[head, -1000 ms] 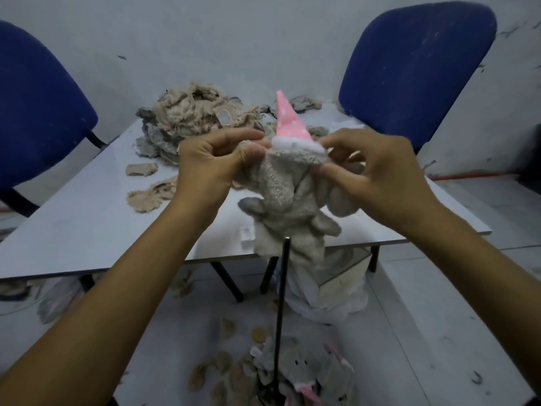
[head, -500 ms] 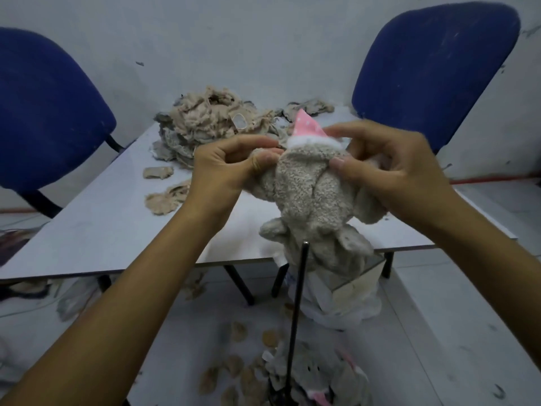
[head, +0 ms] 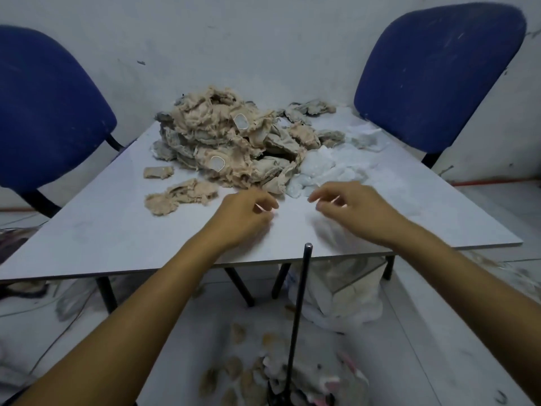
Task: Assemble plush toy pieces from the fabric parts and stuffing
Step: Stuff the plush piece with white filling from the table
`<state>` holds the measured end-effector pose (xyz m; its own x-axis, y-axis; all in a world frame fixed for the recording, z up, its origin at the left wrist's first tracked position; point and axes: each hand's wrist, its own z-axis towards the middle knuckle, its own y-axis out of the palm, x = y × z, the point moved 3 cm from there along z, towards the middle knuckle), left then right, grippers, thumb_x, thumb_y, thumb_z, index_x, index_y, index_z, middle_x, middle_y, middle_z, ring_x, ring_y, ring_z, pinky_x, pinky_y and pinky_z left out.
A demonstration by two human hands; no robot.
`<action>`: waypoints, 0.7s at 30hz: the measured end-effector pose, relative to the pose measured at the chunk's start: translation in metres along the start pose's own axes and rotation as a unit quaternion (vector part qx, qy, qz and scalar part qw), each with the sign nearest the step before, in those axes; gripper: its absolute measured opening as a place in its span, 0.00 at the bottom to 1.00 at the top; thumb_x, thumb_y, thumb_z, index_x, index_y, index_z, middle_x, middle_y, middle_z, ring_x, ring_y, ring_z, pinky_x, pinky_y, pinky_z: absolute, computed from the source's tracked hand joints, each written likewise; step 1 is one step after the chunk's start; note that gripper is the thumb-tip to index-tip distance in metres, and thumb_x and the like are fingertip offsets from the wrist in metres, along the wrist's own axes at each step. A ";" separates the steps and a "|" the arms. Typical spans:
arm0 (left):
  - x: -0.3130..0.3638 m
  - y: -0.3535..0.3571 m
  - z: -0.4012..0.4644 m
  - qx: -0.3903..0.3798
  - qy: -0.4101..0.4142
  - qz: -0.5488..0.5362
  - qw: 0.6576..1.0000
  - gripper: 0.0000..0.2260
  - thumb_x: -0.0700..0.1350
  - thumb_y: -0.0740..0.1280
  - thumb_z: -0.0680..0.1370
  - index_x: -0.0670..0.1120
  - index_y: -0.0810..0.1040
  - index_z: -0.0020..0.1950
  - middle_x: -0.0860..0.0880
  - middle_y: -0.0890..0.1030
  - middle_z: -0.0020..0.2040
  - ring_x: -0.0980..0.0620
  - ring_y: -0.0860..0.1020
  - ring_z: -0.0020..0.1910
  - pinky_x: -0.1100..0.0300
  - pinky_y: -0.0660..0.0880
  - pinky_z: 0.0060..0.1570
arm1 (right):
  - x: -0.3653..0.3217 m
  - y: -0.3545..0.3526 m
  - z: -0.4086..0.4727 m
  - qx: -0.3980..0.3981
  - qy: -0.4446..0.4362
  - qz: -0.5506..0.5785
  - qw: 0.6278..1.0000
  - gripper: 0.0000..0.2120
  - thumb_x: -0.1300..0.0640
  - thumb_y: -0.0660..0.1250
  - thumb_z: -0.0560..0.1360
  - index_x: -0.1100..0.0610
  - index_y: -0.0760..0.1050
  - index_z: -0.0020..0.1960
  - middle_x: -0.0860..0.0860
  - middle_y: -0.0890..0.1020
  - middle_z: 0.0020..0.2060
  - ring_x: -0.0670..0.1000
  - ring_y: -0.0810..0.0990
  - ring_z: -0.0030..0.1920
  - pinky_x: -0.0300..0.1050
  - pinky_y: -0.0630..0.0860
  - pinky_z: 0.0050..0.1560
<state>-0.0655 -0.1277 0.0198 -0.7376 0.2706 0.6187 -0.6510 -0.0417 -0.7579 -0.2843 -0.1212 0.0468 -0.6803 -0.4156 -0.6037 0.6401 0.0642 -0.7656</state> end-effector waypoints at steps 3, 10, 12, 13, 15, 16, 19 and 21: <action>0.001 0.013 0.009 0.017 0.033 0.094 0.995 0.12 0.44 0.67 0.79 0.52 0.79 0.62 0.49 0.76 0.61 0.51 0.73 0.61 0.53 0.72 0.59 | 0.006 0.027 0.011 -0.040 -0.028 -0.094 0.994 0.17 0.56 0.65 0.79 0.48 0.74 0.67 0.49 0.76 0.63 0.49 0.75 0.61 0.44 0.71 0.61; -0.001 0.018 0.024 0.070 -0.022 0.035 0.997 0.26 0.38 0.64 0.75 0.52 0.66 0.72 0.46 0.69 0.66 0.45 0.65 0.67 0.48 0.71 0.62 | -0.004 0.053 0.053 -0.036 -0.014 -0.071 0.997 0.36 0.59 0.64 0.76 0.39 0.55 0.78 0.56 0.73 0.63 0.59 0.71 0.63 0.56 0.73 0.60; -0.004 0.016 0.028 0.072 -0.028 0.014 0.997 0.29 0.34 0.62 0.74 0.51 0.65 0.74 0.45 0.70 0.67 0.45 0.68 0.66 0.48 0.70 0.64 | -0.006 0.061 0.063 -0.046 -0.011 -0.062 0.997 0.38 0.58 0.64 0.76 0.41 0.52 0.80 0.56 0.74 0.66 0.60 0.72 0.63 0.57 0.73 0.61; -0.005 0.015 0.030 0.071 -0.029 -0.002 0.997 0.30 0.32 0.61 0.73 0.51 0.67 0.74 0.45 0.71 0.67 0.45 0.69 0.66 0.48 0.70 0.65 | -0.006 0.065 0.067 -0.047 -0.008 -0.063 0.997 0.37 0.58 0.64 0.76 0.43 0.53 0.80 0.55 0.73 0.68 0.60 0.71 0.65 0.57 0.72 0.63; -0.007 0.016 0.032 0.073 -0.037 -0.064 0.995 0.32 0.28 0.59 0.71 0.50 0.69 0.73 0.46 0.73 0.67 0.48 0.71 0.66 0.49 0.70 0.67 | -0.004 0.067 0.074 -0.008 0.000 -0.044 0.999 0.33 0.59 0.64 0.76 0.47 0.60 0.79 0.53 0.75 0.68 0.58 0.73 0.64 0.56 0.71 0.66; -0.007 0.016 0.033 0.077 -0.046 -0.093 0.992 0.34 0.27 0.58 0.70 0.50 0.70 0.73 0.47 0.73 0.68 0.49 0.71 0.67 0.50 0.69 0.68 | -0.004 0.066 0.075 0.034 0.003 -0.013 0.999 0.30 0.60 0.65 0.76 0.48 0.66 0.77 0.53 0.79 0.65 0.54 0.76 0.59 0.53 0.72 0.65; -0.008 0.016 0.037 0.097 -0.052 -0.156 0.982 0.36 0.26 0.57 0.69 0.53 0.69 0.73 0.49 0.74 0.69 0.52 0.72 0.66 0.54 0.71 0.67 | -0.007 0.055 0.073 0.153 0.004 0.144 0.978 0.20 0.60 0.71 0.75 0.50 0.79 0.66 0.46 0.85 0.56 0.40 0.80 0.49 0.34 0.75 0.54; -0.005 0.015 0.039 0.108 -0.037 -0.201 0.973 0.37 0.26 0.58 0.70 0.54 0.67 0.74 0.49 0.74 0.68 0.53 0.75 0.64 0.56 0.74 0.64 | -0.010 0.047 0.072 0.167 -0.002 0.268 0.949 0.14 0.60 0.74 0.74 0.50 0.83 0.59 0.44 0.86 0.51 0.39 0.82 0.50 0.34 0.77 0.52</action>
<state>-0.0788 -0.1672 0.0135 -0.4208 0.2372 0.8756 -0.9064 -0.1497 -0.3950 -0.2219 -0.1791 0.0327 -0.2239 -0.4080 -0.8851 0.9717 -0.0239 -0.2348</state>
